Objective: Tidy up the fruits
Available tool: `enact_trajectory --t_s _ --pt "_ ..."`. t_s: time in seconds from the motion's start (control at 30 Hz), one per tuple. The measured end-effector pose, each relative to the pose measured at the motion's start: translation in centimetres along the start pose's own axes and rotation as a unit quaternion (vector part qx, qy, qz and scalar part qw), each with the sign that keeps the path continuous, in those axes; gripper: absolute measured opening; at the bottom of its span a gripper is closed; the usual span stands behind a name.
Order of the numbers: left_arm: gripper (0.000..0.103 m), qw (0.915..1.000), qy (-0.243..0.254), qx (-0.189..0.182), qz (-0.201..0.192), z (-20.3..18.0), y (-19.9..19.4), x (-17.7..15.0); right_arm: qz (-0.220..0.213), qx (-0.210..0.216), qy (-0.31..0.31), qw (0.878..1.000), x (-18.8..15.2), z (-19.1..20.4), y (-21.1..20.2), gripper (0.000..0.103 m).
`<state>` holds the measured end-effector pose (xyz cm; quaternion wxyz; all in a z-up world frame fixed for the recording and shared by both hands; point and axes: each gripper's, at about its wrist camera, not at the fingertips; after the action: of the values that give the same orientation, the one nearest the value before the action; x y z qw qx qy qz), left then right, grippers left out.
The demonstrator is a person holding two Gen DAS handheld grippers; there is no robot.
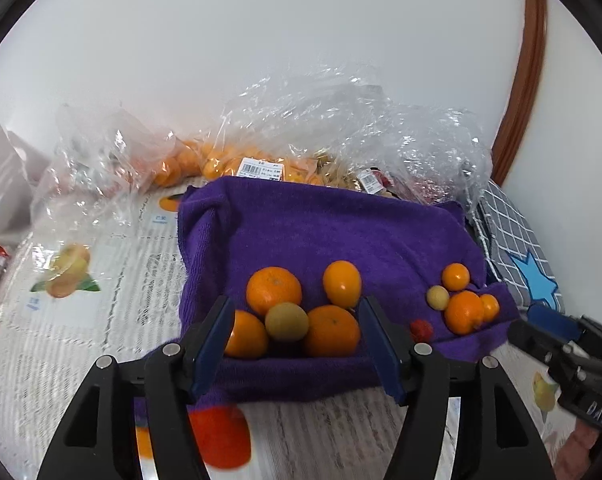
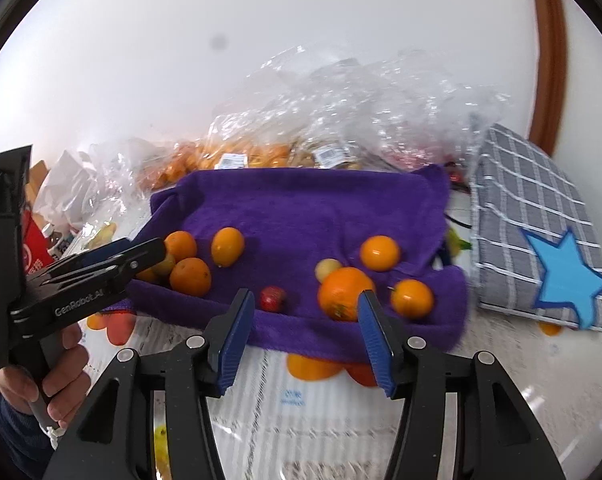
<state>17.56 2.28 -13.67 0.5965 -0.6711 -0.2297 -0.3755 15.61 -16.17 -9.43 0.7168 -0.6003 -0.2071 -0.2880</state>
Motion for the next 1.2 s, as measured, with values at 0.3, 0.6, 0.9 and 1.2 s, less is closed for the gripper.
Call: enact_trajectory --t_s 0.3,0.6,0.9,1.2 --pt "0.074 0.9999 0.004 0.014 -0.008 -1.2 -5.9 0.1 -0.004 -0.036 0.020 0.999 -0.3 -1.2 -5.4 0.058" --pt "0.084 0.9980 0.027 0.055 0.013 -2.9 -10.6 0.3 -0.026 -0.054 0.036 0.998 -1.2 -1.4 -10.5 0.080" --pt "0.087 0.9953 0.043 0.087 0.006 -4.7 -14.5 0.2 -0.050 -0.073 0.048 0.995 -2.2 -1.8 -14.5 0.095" --pt "0.088 0.9947 0.042 0.093 -0.009 -5.7 -16.5 0.2 -0.059 -0.080 0.057 0.993 -2.9 -2.1 -17.1 0.095"
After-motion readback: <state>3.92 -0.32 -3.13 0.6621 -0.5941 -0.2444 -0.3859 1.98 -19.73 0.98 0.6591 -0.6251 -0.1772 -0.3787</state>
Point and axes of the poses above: each gripper's, at about its wrist camera, not at the fingertips, and y roughly the way its jaws point, z to its left, x to its top, and after that the axes turned 13 degrees about y, right-handed
